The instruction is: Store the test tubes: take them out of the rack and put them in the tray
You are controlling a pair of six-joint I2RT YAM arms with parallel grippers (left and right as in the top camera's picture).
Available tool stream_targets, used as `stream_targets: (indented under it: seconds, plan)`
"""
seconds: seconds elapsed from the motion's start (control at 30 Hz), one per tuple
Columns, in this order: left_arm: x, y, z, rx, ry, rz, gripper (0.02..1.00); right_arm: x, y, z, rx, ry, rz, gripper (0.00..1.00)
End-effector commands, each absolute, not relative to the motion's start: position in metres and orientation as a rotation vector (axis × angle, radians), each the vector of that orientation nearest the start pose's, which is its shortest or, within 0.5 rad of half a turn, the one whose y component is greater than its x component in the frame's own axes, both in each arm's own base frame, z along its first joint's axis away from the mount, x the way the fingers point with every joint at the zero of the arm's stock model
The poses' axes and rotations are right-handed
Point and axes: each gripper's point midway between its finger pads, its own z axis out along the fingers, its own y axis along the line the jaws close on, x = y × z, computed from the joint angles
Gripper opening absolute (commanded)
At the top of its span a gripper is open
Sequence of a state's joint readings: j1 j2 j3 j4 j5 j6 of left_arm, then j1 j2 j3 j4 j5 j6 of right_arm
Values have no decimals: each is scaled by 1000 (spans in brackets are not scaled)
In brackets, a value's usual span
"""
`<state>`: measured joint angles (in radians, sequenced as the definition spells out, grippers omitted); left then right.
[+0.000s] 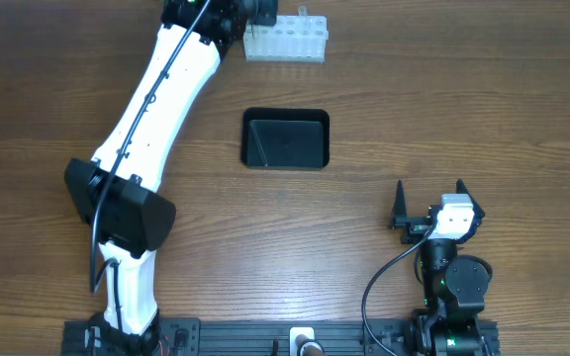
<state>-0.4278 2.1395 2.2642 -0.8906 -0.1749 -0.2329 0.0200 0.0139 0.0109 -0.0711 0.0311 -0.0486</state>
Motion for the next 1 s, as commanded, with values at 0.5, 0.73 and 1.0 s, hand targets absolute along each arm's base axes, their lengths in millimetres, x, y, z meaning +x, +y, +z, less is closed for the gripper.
stream_targets:
  seconds: [0.5, 0.73, 1.0]
  plan:
    - [427, -222, 186, -67, 2877, -312, 38, 246, 0, 157, -30, 1645, -38, 993]
    - [426, -220, 143, -80, 2988, -244, 40, 246, 0, 157, -30, 1645, -38, 993]
    - [429, -221, 103, -89, 3060, -195, 38, 246, 0, 157, -30, 1645, -38, 993]
